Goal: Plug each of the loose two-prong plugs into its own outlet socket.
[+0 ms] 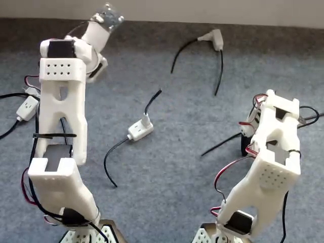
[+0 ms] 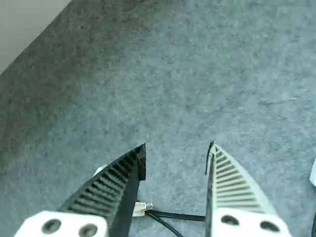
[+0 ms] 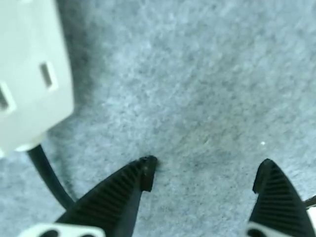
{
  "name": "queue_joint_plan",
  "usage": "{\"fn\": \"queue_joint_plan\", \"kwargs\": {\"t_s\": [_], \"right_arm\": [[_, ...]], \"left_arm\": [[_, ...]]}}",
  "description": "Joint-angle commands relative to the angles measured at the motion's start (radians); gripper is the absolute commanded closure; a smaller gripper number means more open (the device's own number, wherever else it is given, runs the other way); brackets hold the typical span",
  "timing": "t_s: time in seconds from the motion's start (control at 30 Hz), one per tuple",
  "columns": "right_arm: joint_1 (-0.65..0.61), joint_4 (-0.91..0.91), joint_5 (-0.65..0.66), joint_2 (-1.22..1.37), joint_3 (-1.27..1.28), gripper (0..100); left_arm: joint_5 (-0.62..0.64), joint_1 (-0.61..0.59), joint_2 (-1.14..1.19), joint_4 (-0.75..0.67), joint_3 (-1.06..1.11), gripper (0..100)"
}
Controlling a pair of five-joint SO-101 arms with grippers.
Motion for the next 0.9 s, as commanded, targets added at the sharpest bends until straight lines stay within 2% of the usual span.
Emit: {"fn": "queue_joint_plan", "kwargs": {"t_s": [0.0, 0.07, 0.13, 0.2, 0.33, 0.73, 0.87], "right_arm": [[-0.024, -0.038, -0.005, 0.008, 0.013, 66.3], [-0.024, -0.038, -0.005, 0.008, 0.013, 66.3], [-0.024, -0.038, -0.005, 0.008, 0.013, 66.3], [-0.024, -0.038, -0.005, 0.008, 0.013, 66.3], [-0.024, -0.038, -0.003, 0.008, 0.013, 66.3], [-0.024, -0.038, -0.003, 0.008, 0.013, 66.3], [-0.024, -0.038, -0.003, 0.008, 0.013, 66.3]], "left_arm": [[-0.14, 0.019, -0.039, 0.087, 0.042, 79], [-0.242, 0.042, -0.039, 0.153, 0.099, 79], [-0.433, 0.062, -0.041, 0.224, 0.154, 79], [-0.552, 0.07, -0.041, 0.269, 0.189, 79], [-0.511, 0.107, -0.05, 0.284, 0.197, 79], [-0.327, 0.352, -0.039, 0.301, 0.292, 79], [-0.278, 0.38, -0.039, 0.144, 0.397, 79]]}}
